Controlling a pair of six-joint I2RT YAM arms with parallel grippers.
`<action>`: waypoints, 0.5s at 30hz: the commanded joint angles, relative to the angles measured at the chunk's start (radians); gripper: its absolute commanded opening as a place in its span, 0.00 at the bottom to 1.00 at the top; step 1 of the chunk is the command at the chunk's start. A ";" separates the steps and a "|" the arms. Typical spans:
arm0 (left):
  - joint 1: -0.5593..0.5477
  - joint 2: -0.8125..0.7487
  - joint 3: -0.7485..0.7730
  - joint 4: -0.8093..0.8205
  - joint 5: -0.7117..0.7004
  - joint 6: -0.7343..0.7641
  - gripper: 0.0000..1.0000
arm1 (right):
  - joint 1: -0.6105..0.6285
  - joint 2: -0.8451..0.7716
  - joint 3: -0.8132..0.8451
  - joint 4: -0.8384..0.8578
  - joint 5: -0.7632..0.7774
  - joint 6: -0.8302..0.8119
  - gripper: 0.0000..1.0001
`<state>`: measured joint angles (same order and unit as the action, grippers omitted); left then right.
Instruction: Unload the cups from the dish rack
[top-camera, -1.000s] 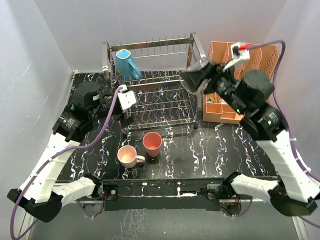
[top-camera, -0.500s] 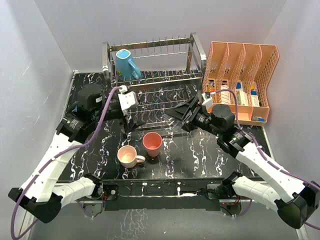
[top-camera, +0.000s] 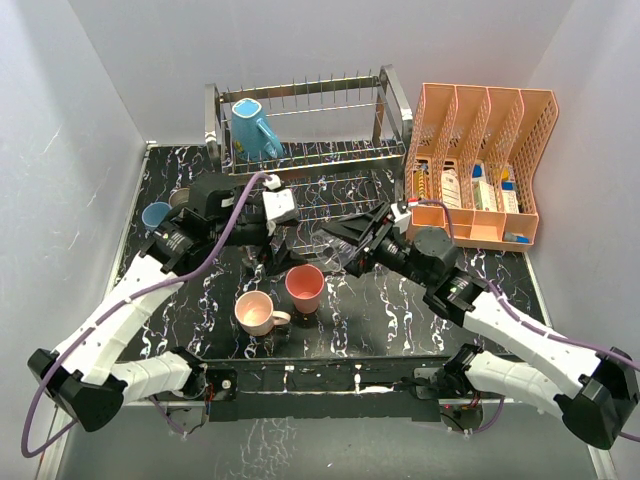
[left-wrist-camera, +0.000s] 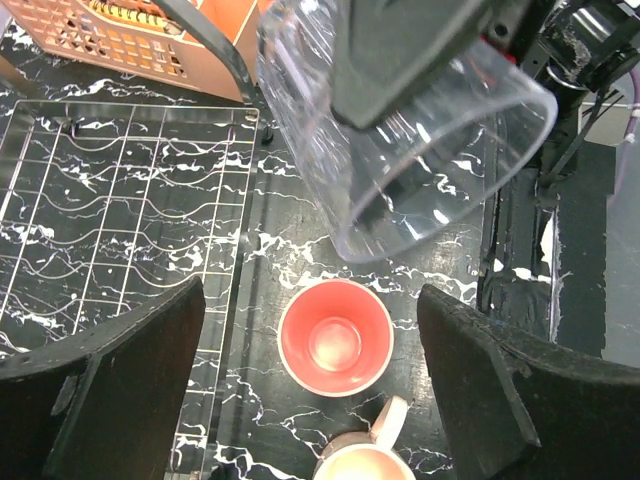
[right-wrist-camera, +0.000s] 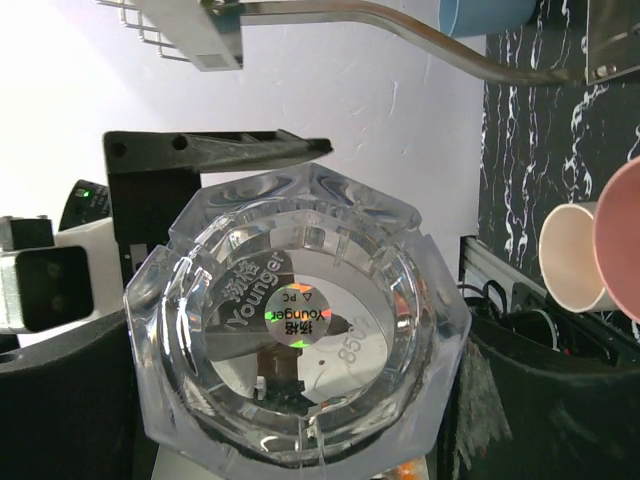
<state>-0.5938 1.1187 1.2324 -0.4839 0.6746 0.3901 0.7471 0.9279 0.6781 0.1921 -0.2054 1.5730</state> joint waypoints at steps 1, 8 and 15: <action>-0.003 0.022 0.048 0.030 -0.023 -0.044 0.82 | 0.021 0.019 -0.023 0.199 0.007 0.105 0.09; -0.003 0.055 0.045 -0.011 -0.013 -0.038 0.67 | 0.050 0.049 -0.121 0.394 0.017 0.245 0.09; -0.003 0.074 0.053 0.008 -0.004 -0.054 0.61 | 0.061 0.056 -0.146 0.420 0.044 0.295 0.09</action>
<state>-0.5961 1.1881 1.2594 -0.4782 0.6525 0.3557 0.7967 0.9894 0.5323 0.4477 -0.1848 1.8000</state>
